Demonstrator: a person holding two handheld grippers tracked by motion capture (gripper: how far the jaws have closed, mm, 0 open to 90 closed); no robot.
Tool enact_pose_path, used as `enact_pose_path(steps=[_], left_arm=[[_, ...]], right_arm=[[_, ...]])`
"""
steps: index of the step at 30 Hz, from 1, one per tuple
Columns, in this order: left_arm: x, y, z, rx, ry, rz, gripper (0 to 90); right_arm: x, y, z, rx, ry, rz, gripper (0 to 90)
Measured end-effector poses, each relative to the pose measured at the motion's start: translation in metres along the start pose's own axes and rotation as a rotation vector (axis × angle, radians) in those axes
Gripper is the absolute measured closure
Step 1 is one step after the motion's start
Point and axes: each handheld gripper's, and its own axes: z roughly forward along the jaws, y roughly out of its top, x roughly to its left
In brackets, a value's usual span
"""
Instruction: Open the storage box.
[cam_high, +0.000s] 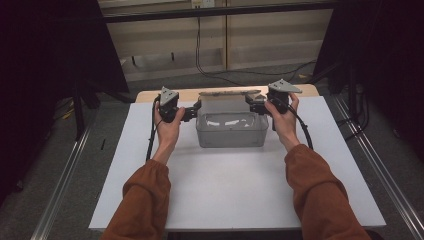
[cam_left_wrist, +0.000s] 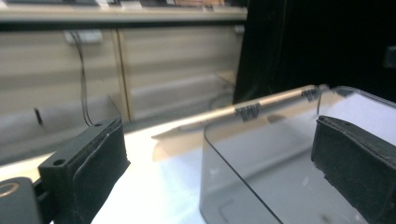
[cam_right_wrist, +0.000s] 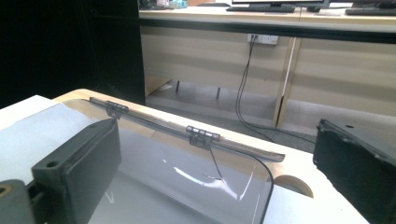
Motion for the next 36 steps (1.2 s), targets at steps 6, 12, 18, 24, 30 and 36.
enact_pose_path(steps=[6, 12, 18, 24, 30, 36], left_arm=[[-0.004, -0.003, -0.012, -0.018, 0.004, 0.003, 3.4], [-0.007, -0.006, -0.027, -0.026, 0.003, 0.031, 3.4], [-0.011, -0.009, -0.044, -0.051, -0.012, 0.048, 1.5], [-0.015, -0.014, -0.058, -0.056, -0.018, 0.025, 1.5], [-0.021, -0.026, -0.067, -0.047, -0.026, 0.020, 1.5], [-0.028, -0.036, -0.074, -0.055, -0.032, -0.013, 1.9]], right_arm=[[0.004, 0.001, -0.016, -0.023, -0.023, -0.020, 0.0], [0.006, 0.000, -0.029, -0.035, -0.031, -0.046, 0.0], [0.008, -0.006, -0.042, -0.053, -0.044, -0.046, 0.1], [0.009, -0.014, -0.057, -0.063, -0.057, -0.059, 0.3], [0.010, -0.024, -0.076, -0.079, -0.064, -0.061, 0.2], [0.010, -0.036, -0.092, -0.071, -0.080, -0.040, 0.0]])
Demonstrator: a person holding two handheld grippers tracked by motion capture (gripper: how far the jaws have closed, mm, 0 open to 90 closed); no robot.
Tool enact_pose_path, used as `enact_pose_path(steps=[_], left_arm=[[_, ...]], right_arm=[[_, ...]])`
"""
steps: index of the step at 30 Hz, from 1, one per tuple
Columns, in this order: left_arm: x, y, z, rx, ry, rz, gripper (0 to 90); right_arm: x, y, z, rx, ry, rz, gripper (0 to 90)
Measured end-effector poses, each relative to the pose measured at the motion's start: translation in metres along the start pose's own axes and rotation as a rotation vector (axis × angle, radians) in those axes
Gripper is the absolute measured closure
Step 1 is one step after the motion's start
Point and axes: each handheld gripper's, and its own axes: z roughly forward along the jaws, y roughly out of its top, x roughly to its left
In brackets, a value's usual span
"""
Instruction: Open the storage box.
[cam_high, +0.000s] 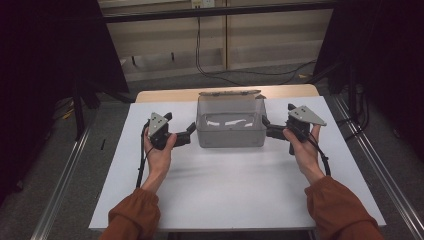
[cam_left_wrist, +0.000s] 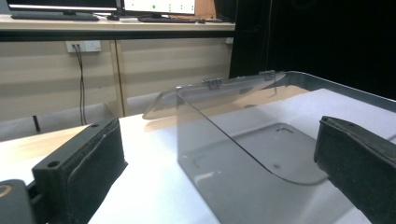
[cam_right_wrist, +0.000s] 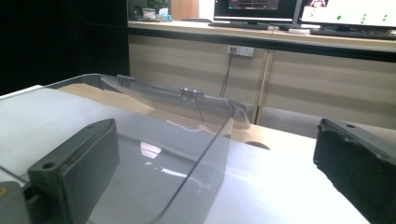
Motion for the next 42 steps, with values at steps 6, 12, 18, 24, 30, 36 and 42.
enact_pose_path(steps=[6, 12, 18, 24, 30, 36, 42], left_arm=[[-0.007, -0.005, -0.012, -0.004, 0.002, 0.006, 2.1], [-0.009, -0.010, -0.029, -0.005, 0.009, 0.018, 2.0], [-0.006, -0.015, -0.044, -0.010, 0.019, 0.004, 1.8], [-0.007, -0.023, -0.057, -0.006, 0.033, 0.022, 1.6], [-0.007, -0.028, -0.071, -0.010, 0.051, -0.006, 1.6], [-0.009, -0.031, -0.086, -0.012, 0.065, -0.016, 1.6], [-0.008, -0.036, -0.101, -0.023, 0.095, -0.013, 1.7]], right_arm=[[0.003, -0.005, -0.015, -0.009, -0.001, -0.003, 0.0], [0.006, -0.012, -0.028, -0.009, 0.004, -0.020, 0.0], [0.011, -0.017, -0.042, -0.017, 0.011, -0.026, 0.0], [0.010, -0.021, -0.055, -0.036, -0.008, -0.025, 0.0], [0.011, -0.027, -0.067, -0.038, -0.015, -0.054, 0.0], [0.008, -0.032, -0.078, -0.045, -0.024, -0.047, 0.0], [0.008, -0.037, -0.092, -0.056, -0.030, -0.043, 0.0]])
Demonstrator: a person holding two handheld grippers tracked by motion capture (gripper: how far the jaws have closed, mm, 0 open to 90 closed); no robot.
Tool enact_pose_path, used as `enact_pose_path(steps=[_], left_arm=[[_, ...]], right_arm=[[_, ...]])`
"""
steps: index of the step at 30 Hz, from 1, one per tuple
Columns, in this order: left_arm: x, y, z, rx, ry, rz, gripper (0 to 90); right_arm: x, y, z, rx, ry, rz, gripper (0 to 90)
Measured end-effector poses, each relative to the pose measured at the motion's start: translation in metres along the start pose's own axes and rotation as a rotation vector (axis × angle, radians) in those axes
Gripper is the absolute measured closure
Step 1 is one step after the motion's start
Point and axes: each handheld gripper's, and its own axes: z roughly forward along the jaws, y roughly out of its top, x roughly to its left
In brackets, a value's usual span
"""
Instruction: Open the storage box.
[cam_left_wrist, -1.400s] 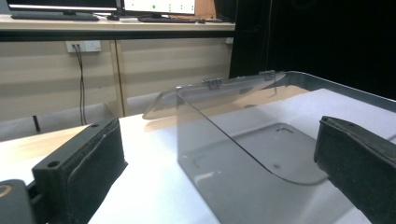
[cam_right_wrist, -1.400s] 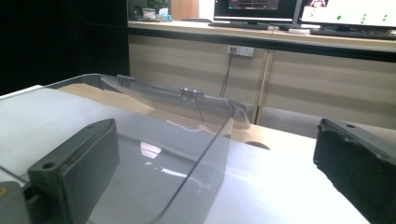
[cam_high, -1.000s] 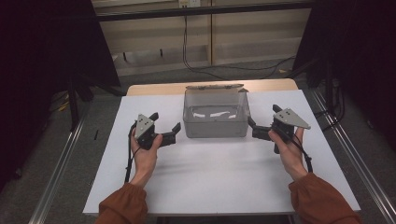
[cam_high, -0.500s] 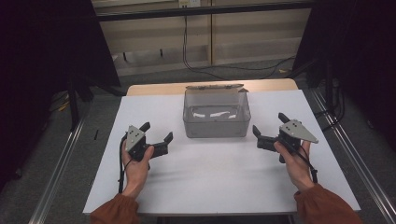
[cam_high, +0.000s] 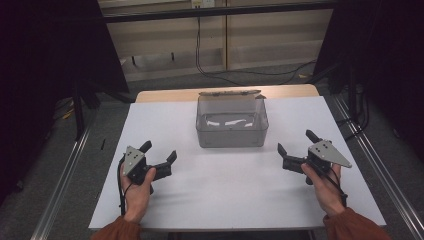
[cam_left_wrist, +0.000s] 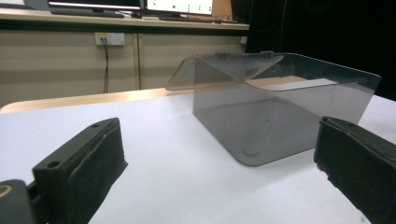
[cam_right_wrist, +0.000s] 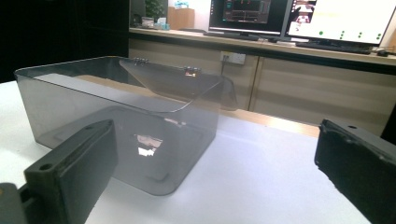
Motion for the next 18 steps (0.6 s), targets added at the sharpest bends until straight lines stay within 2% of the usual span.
enact_pose_path(steps=[7, 10, 15, 18], left_arm=[[0.000, -0.005, -0.013, 0.016, 0.004, -0.002, 1.7], [0.002, -0.010, -0.017, 0.031, 0.010, -0.042, 1.7], [0.001, -0.013, -0.026, 0.039, 0.052, -0.016, 1.8], [-0.001, -0.013, -0.033, 0.042, 0.057, -0.001, 1.8]], right_arm=[[-0.005, -0.005, -0.016, 0.007, -0.023, 0.019, 0.0], [-0.007, -0.007, -0.024, 0.012, -0.042, 0.027, 0.0], [-0.010, -0.014, -0.034, 0.032, -0.068, 0.030, 0.0], [-0.013, -0.016, -0.042, 0.035, -0.088, 0.046, 0.0]])
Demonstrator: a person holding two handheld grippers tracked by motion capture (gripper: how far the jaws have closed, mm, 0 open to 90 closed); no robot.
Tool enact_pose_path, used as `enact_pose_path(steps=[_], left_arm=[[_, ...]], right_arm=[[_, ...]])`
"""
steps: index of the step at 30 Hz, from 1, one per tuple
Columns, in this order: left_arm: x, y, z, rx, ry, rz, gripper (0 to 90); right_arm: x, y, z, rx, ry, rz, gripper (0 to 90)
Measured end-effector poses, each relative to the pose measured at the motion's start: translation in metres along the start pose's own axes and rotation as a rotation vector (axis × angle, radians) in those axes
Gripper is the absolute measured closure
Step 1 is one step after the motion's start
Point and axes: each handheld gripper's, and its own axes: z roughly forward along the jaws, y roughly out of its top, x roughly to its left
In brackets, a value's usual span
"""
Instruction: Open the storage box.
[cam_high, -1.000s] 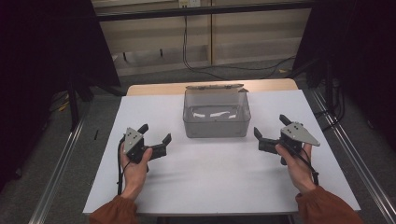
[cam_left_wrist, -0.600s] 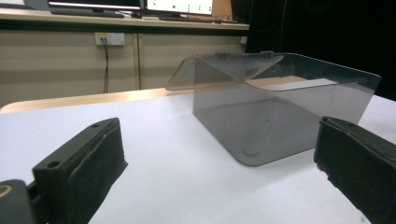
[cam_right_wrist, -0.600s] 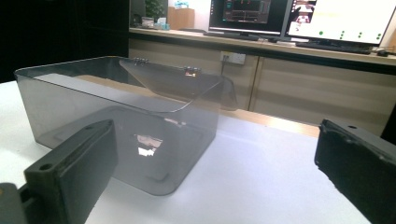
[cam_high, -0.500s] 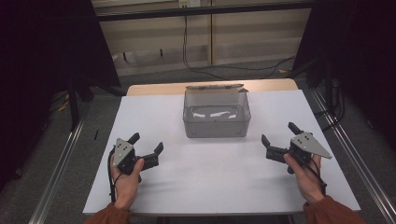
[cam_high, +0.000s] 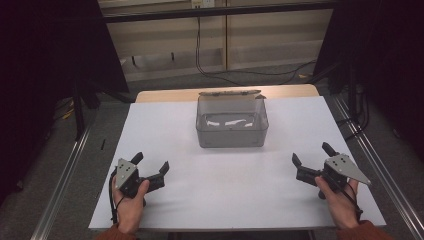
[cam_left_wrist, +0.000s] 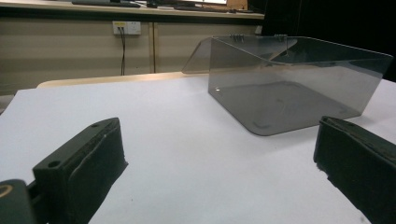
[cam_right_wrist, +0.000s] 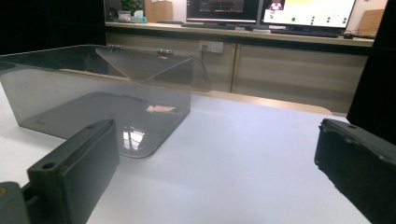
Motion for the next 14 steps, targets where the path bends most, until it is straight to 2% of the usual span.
enact_pose_path(steps=[2, 4, 6, 8, 13, 14], left_arm=[[-0.002, 0.000, -0.007, -0.008, 0.002, 0.013, 1.8], [-0.002, 0.000, -0.013, -0.015, 0.028, 0.036, 1.8], [0.000, -0.003, -0.016, -0.024, 0.042, 0.012, 1.8], [0.002, -0.006, -0.015, -0.001, 0.044, 0.004, 1.8], [0.000, -0.003, -0.010, -0.009, 0.017, -0.023, 1.8], [0.000, -0.003, -0.010, -0.008, 0.014, -0.022, 1.8]], right_arm=[[-0.001, -0.002, -0.004, 0.004, 0.002, 0.004, 0.0], [-0.003, -0.003, -0.009, 0.015, 0.000, 0.012, 0.0], [-0.005, -0.005, -0.014, 0.020, -0.003, 0.025, 0.0], [-0.007, -0.006, -0.017, 0.009, -0.004, 0.029, 0.0], [-0.006, -0.010, -0.012, 0.028, -0.011, 0.035, 0.0], [-0.005, -0.009, -0.013, 0.013, -0.002, 0.044, 0.0]])
